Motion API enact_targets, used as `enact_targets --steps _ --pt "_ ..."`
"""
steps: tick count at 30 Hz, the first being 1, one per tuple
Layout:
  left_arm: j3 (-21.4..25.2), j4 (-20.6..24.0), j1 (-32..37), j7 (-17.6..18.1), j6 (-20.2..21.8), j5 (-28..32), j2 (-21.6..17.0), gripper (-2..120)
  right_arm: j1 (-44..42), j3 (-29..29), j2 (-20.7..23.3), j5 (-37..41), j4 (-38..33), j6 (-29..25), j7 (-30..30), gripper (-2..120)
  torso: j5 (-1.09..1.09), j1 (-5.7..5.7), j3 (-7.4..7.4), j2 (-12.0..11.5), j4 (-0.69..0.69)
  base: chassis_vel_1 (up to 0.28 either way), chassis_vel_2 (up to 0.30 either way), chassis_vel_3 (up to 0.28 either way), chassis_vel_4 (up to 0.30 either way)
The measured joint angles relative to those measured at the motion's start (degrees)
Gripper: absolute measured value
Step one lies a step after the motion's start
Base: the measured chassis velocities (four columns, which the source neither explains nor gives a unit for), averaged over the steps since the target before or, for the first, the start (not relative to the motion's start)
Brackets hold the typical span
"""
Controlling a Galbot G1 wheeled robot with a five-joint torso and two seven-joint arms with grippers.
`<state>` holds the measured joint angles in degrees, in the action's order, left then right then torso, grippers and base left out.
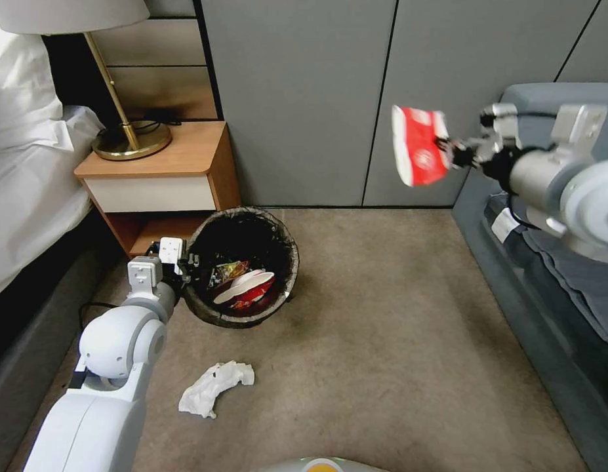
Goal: Pick up the trash bin, then pick up the garbage from the floor and place it into the trash bin.
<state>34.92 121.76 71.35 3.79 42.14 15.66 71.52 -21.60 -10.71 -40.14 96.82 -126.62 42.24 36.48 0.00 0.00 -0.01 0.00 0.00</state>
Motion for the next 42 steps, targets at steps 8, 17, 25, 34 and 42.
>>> enact_targets --steps 8,17,25,34,42 --pt "0.7 0.0 0.4 -0.1 0.0 0.0 0.0 0 14.0 14.7 -8.5 6.3 1.5 0.0 4.8 0 0.00 0.01 0.00 0.0 0.01 0.000 0.000 0.000 0.000" --pt "0.9 -0.4 0.0 -0.2 0.0 -0.2 0.4 0 18.0 29.4 -17.9 4.2 7.2 -0.1 9.9 0 -0.01 0.00 0.01 0.0 0.00 0.000 0.000 0.000 0.000" --pt "1.5 -1.0 -0.5 -0.2 0.0 0.1 0.1 0 13.4 33.3 -18.6 0.6 9.4 -0.1 10.7 0 0.00 0.00 0.01 0.0 0.00 0.000 0.000 0.000 0.000" --pt "1.2 -1.7 -1.0 -0.2 0.0 0.2 0.3 0 9.5 33.7 -16.8 -2.1 10.3 -0.1 9.4 0 0.01 0.00 0.01 0.0 -0.01 0.000 0.000 0.000 0.000" --pt "1.2 -2.0 -0.8 -0.2 0.0 0.0 0.3 0 9.4 35.2 -19.2 -3.3 12.0 -0.1 8.8 0 0.01 0.00 0.01 0.0 0.00 0.000 0.000 0.000 0.000"
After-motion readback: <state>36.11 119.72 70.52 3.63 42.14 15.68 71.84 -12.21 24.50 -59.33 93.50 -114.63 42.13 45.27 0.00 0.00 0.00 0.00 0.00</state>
